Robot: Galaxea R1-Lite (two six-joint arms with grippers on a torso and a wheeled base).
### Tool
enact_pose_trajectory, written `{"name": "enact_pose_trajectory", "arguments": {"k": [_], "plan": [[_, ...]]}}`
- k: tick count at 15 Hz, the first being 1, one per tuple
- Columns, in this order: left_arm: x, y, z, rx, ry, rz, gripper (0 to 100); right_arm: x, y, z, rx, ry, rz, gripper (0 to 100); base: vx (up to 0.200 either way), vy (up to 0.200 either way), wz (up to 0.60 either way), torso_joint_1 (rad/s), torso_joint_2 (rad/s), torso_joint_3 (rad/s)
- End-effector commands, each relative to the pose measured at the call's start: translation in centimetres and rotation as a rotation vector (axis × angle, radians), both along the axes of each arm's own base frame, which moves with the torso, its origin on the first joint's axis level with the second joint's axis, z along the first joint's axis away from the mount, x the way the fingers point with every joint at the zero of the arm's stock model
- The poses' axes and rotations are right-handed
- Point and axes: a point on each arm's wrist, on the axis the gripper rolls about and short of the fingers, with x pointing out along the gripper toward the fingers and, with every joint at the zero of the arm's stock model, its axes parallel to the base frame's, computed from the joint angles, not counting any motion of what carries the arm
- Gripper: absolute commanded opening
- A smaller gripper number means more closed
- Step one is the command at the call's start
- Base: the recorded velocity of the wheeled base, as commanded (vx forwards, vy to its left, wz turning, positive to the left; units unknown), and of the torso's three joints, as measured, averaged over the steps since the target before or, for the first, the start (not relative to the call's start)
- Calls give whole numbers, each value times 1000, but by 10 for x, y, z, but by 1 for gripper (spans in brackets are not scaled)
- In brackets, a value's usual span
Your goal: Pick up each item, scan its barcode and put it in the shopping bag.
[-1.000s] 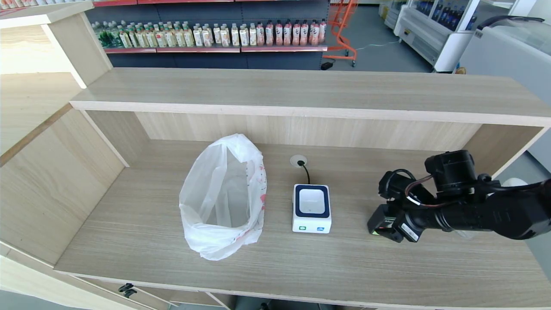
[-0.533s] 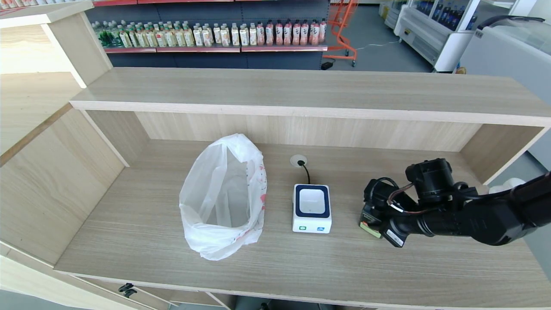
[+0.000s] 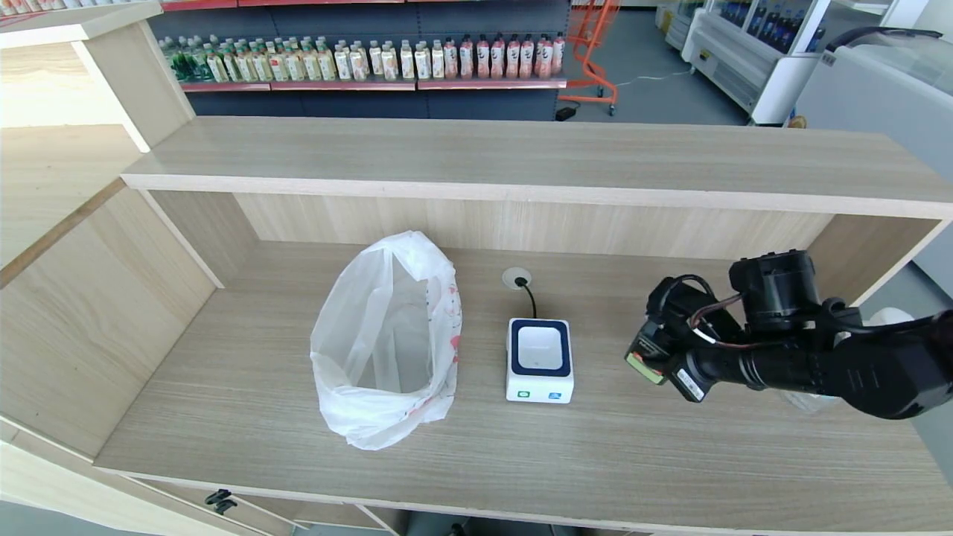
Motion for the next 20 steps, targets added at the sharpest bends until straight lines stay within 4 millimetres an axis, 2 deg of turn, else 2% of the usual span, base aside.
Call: {"name": "enact_pose_trajectory", "arguments": {"k": [1, 2, 3, 4, 6, 8, 12, 14, 15, 16, 18, 20], "plan": [[0, 0, 0, 0, 2, 0, 100, -32, -28, 39, -49, -138, -110, 0, 0, 0, 0, 0, 0, 0], [0, 0, 0, 0, 2, 0, 100, -55, -55, 49, -185, -205, -143, 0, 0, 0, 0, 0, 0, 0], [0, 0, 0, 0, 2, 0, 100, -69, -71, 56, -293, -279, -148, 0, 0, 0, 0, 0, 0, 0], [0, 0, 0, 0, 2, 0, 100, -79, -81, 59, -397, -358, -148, 0, 0, 0, 0, 0, 0, 0], [0, 0, 0, 0, 4, 0, 100, -84, -82, 57, -436, -442, -70, 0, 0, 0, 0, 0, 0, 0], [0, 0, 0, 0, 2, 0, 100, -87, -80, 59, -631, -542, 145, 0, 0, 0, 0, 0, 0, 0], [0, 0, 0, 0, 2, 0, 100, -87, -63, 49, -877, -923, 859, 0, 0, 0, 0, 0, 0, 0], [0, 0, 0, 0, 2, 0, 100, -87, -48, 38, -896, -1154, 1133, 0, 0, 0, 0, 0, 0, 0], [0, 0, 0, 0, 2, 0, 100, -87, -43, 26, -854, -1171, 1207, 0, 0, 0, 0, 0, 0, 0], [0, 0, 0, 0, 2, 0, 100, -88, -40, 13, -809, -1291, 1326, 0, 0, 0, 0, 0, 0, 0], [0, 0, 0, 0, 2, 0, 100, -88, -34, 11, -806, -1366, 1373, 0, 0, 0, 0, 0, 0, 0], [0, 0, 0, 0, 2, 0, 100, -92, -17, 16, -789, -1474, 1439, 0, 0, 0, 0, 0, 0, 0]]}}
